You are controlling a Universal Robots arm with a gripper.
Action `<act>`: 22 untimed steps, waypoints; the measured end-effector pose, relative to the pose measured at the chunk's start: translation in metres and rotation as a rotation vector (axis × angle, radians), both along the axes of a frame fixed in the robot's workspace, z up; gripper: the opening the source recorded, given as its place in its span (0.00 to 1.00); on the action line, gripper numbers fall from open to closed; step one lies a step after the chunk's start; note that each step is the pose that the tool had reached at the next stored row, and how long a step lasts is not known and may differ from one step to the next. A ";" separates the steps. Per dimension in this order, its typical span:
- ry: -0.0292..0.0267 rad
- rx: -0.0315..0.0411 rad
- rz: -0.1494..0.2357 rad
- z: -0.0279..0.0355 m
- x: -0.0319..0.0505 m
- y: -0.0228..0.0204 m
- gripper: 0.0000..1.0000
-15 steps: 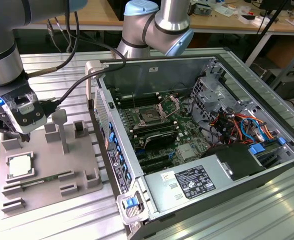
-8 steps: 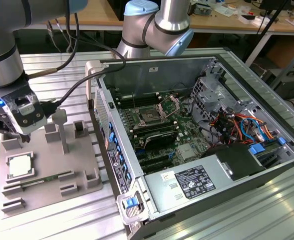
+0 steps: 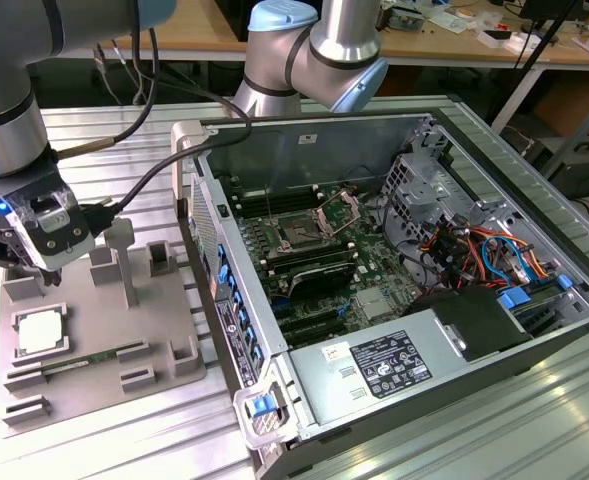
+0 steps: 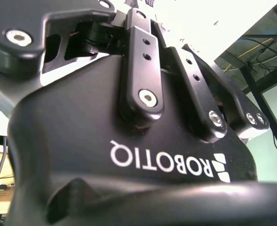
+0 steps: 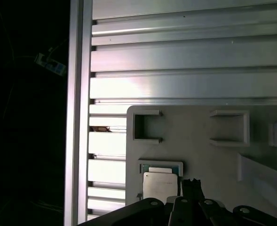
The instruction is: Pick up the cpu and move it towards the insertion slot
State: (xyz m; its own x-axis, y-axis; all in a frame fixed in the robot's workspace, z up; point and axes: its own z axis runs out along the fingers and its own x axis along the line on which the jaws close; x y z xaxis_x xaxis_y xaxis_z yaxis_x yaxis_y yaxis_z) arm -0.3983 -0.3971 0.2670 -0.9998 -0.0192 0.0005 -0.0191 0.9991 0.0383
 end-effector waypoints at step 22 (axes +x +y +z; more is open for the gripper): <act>0.0001 -0.0001 0.000 -0.0045 0.0000 0.0000 0.11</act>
